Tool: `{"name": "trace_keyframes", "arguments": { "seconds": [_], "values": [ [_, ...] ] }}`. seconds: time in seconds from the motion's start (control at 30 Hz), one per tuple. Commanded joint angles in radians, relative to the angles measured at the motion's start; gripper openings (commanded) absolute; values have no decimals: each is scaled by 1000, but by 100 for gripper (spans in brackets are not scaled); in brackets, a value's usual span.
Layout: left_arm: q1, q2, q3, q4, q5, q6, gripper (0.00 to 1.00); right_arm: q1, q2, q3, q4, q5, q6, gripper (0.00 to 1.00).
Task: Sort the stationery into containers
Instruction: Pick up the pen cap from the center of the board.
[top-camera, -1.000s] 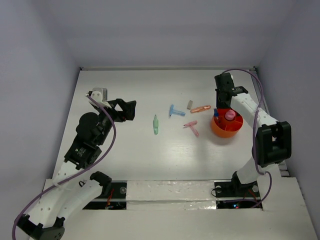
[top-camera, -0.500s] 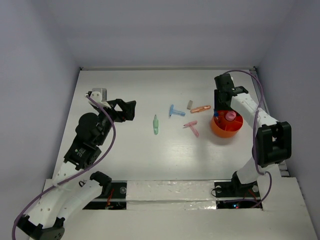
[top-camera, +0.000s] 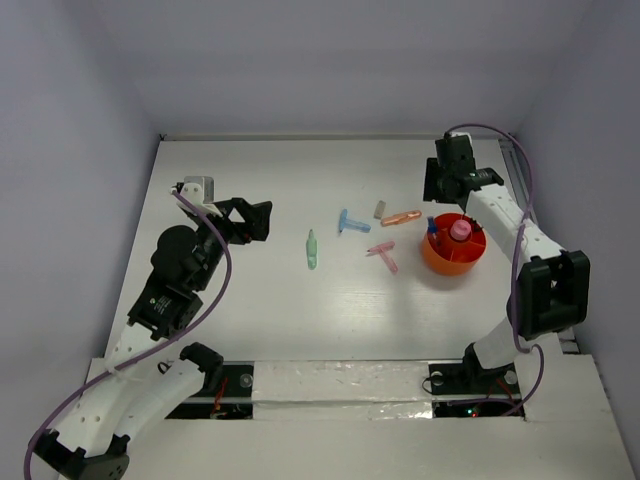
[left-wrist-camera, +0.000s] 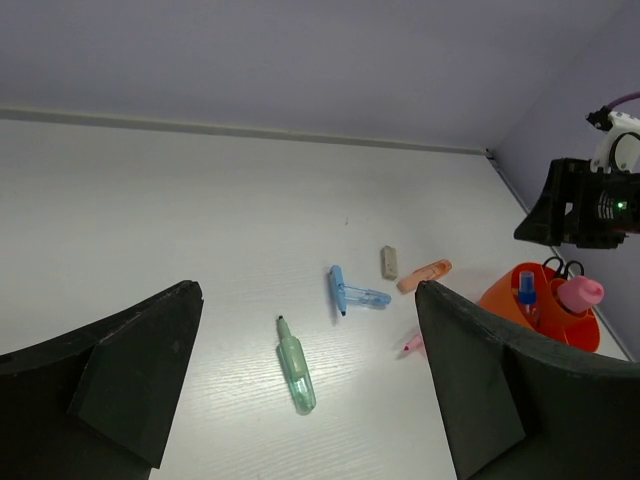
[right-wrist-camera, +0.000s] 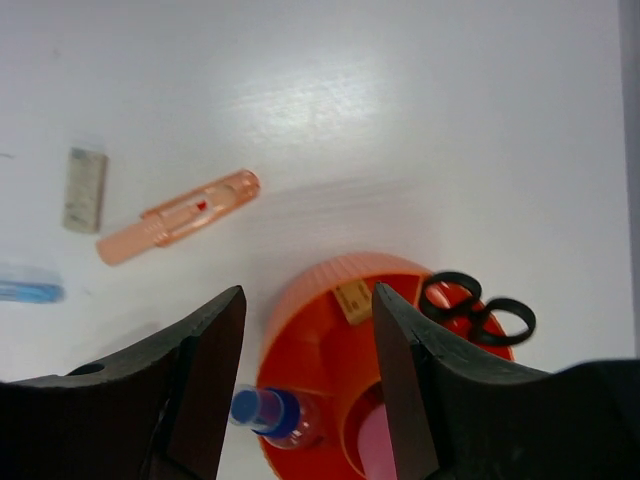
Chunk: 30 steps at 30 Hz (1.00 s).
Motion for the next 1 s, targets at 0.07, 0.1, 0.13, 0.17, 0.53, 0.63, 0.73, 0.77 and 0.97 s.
{"name": "trace_keyframes", "arguments": {
  "seconds": [0.07,0.1,0.13,0.17,0.53,0.63,0.73,0.77,0.97],
  "values": [
    [5,-5,22,42,8,-1,85,19,14,45,208,-130,47,65],
    [5,-5,22,42,8,-1,85,45,33,55,214,-134,50,65],
    [5,-2,22,42,8,-1,85,62,53,77,214,-125,50,65],
    [5,-2,22,42,6,-1,85,77,99,89,211,-118,48,64],
    [5,1,20,41,3,1,85,174,369,203,168,-69,111,56],
    [5,4,20,42,8,-1,85,183,401,207,179,-84,128,57],
    [5,7,20,44,11,-2,85,183,433,203,217,-119,136,57],
    [5,9,20,44,14,-2,85,183,447,203,231,-127,137,57],
    [5,15,20,44,14,-5,85,192,504,241,235,-144,157,57]
  ]
}}
